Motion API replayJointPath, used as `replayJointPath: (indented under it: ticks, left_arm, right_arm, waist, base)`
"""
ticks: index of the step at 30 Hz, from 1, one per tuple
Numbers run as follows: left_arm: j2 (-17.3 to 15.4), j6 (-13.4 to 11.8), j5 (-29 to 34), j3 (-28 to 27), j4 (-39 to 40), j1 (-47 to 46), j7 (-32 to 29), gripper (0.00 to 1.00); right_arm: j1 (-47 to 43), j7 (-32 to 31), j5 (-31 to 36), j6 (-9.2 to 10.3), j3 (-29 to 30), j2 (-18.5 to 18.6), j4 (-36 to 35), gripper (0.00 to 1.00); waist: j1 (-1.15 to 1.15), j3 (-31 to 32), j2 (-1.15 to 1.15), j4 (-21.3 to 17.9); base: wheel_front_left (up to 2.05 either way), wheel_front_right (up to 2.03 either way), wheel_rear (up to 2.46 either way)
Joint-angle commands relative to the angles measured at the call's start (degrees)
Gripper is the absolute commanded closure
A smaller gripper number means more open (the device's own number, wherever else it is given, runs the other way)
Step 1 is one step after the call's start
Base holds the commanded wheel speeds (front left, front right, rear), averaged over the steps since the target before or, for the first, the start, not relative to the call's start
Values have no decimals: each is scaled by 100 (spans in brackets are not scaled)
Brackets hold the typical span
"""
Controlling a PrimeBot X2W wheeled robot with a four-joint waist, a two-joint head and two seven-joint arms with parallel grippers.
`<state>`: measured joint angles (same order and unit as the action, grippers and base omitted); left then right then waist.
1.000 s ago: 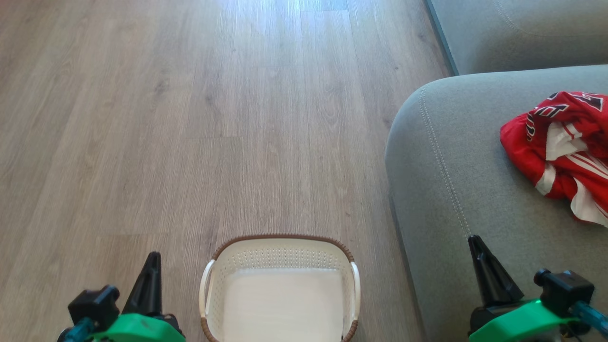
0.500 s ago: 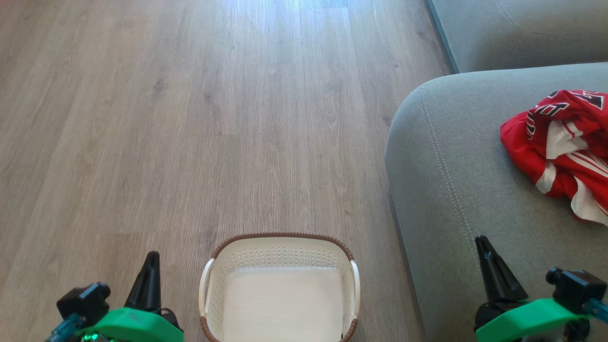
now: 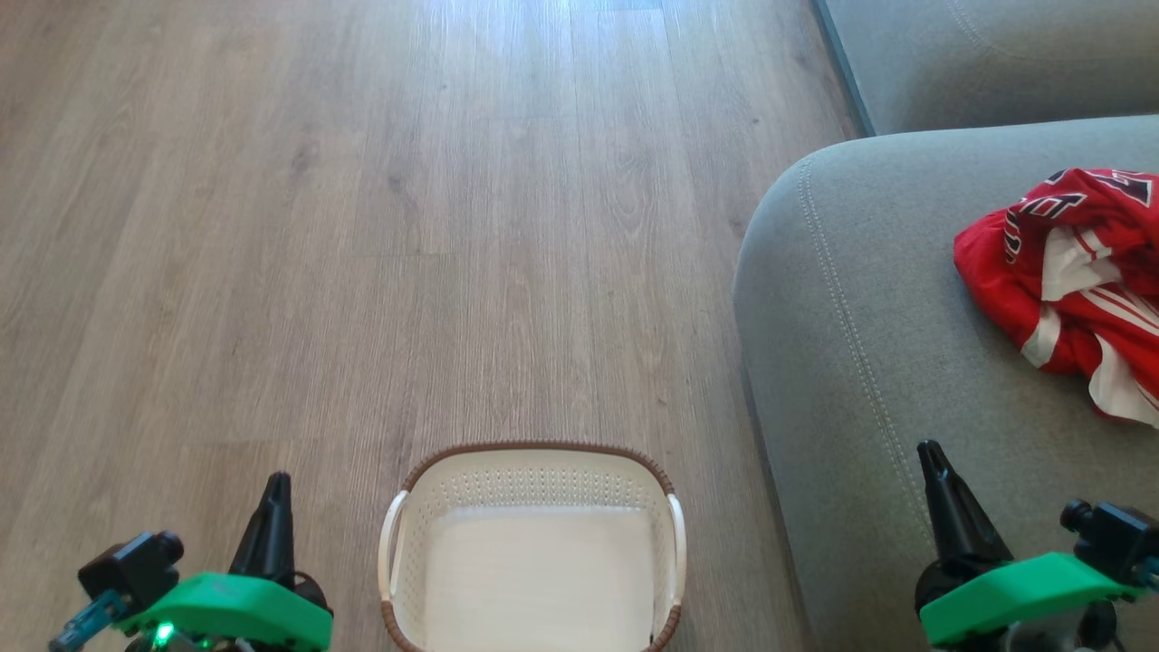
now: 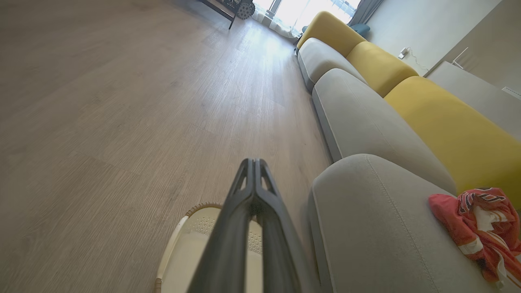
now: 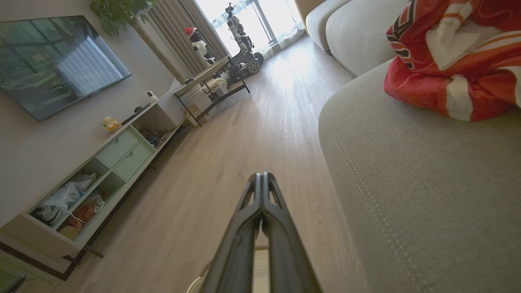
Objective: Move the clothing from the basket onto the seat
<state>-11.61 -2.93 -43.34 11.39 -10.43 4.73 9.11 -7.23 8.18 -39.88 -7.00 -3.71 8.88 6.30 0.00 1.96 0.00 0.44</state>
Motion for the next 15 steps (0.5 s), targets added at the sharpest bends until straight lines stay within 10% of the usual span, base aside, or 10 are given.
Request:
replayJointPath:
  ticks: [1,15]
  left_arm:
    - [-12,57,-137,-195,144,-338,-29,100]
    - [114,209,-880,-427,70,-452,-254,100]
  right_arm:
    - [335,-27,-159,-13,50,-7,-138,100]
    - [486,-216,-974,-19,160,-70,0,100]
  waist:
    - [0,-3,0,-1]
    - [0,-36,0,-7]
  base:
    - [0,0,0]
    - [0,0,0]
